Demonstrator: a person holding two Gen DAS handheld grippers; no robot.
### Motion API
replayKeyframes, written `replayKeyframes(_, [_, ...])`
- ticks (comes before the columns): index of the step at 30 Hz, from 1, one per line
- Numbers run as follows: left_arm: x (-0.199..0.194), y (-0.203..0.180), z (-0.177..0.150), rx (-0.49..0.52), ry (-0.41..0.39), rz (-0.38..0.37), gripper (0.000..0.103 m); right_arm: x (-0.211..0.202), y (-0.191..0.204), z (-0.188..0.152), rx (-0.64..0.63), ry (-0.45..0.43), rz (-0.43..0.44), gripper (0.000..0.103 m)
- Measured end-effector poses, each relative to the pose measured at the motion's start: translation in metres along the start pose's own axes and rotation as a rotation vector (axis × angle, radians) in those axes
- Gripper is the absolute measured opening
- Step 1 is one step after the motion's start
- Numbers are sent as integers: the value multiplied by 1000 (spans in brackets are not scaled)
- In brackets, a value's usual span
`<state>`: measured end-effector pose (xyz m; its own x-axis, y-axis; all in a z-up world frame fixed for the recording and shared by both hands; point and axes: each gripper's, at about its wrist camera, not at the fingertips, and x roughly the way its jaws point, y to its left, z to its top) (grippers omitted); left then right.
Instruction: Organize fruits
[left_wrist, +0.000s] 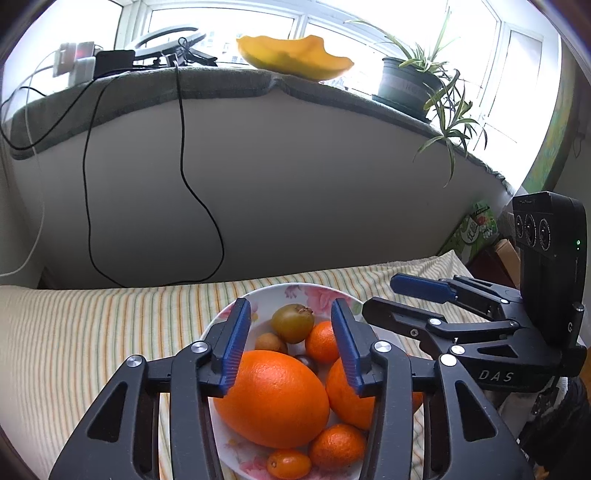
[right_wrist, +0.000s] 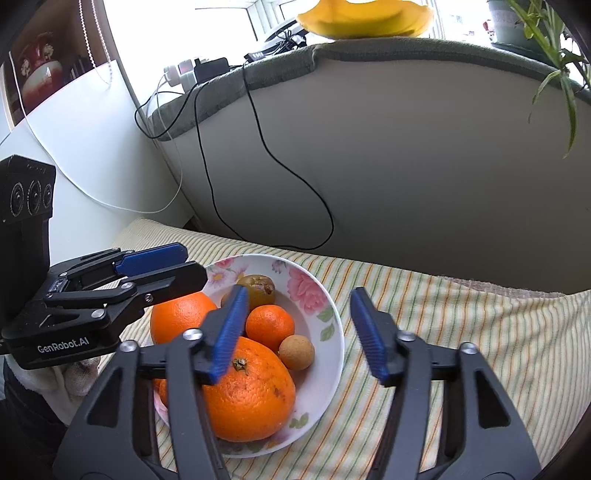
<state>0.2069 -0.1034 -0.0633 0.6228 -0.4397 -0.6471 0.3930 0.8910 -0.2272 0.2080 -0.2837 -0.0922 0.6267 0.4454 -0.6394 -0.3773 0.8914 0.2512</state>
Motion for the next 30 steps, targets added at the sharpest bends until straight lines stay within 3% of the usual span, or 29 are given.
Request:
replayKeyframes(9, [-17, -1, -5, -1, -29, 20, 58, -13, 1, -2, 8, -22, -36, 80])
replayKeyframes(15, [-32, -3, -8, -6, -57, 50, 71, -24, 4, -5, 10, -37, -46, 83])
replayKeyframes(30, [-73, -13, -22, -7, -115, 93, 75, -53, 20, -21, 1, -78, -74, 86])
